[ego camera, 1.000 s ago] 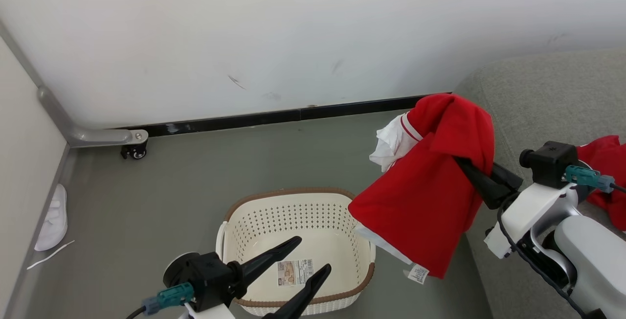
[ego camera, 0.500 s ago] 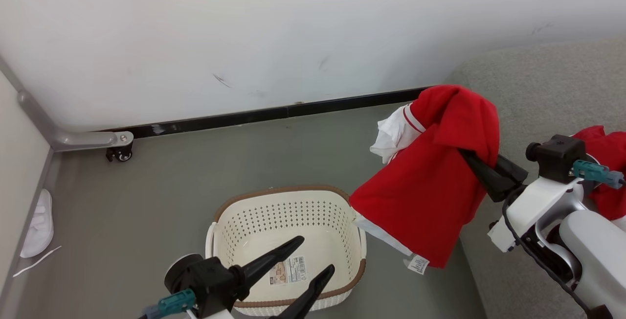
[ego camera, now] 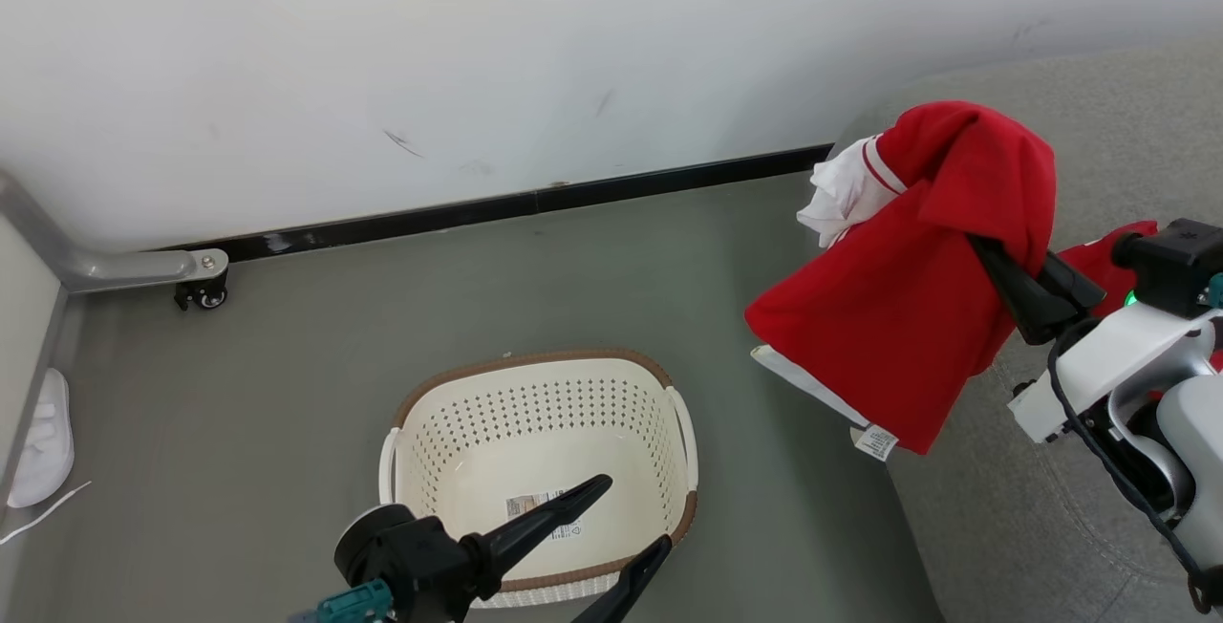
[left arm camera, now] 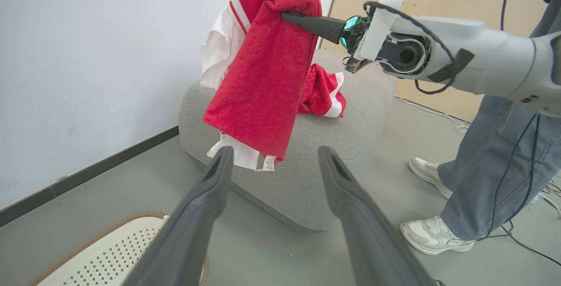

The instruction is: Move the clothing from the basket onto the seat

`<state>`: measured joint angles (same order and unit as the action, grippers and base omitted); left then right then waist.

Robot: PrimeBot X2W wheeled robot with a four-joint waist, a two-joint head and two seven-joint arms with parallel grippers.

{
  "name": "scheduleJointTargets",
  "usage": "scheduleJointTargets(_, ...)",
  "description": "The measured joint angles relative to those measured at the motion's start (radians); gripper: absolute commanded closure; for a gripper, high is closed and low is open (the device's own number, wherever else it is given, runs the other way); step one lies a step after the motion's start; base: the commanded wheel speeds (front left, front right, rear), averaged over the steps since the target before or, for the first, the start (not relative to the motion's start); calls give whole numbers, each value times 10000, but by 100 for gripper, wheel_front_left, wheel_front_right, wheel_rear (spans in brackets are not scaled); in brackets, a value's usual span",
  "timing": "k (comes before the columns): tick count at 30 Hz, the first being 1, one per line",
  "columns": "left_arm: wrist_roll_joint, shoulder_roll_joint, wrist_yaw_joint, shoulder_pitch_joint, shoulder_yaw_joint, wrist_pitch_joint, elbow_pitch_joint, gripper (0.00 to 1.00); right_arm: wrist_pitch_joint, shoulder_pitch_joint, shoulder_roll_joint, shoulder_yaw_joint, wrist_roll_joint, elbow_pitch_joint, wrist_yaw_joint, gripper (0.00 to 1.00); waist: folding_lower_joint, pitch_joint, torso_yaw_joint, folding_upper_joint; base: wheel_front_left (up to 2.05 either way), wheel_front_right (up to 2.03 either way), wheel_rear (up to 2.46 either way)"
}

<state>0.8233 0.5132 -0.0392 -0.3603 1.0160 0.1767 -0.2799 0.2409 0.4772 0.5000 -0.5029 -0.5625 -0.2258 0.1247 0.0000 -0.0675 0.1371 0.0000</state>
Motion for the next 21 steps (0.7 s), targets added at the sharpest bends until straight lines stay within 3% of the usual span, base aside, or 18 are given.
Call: scheduleJointTargets(21, -107, 44, 347, -228, 140, -173, -92, 0, 56, -308, -31, 1003, 617, 330, 0, 100, 0, -212, 1015, 0, 0, 0, 0)
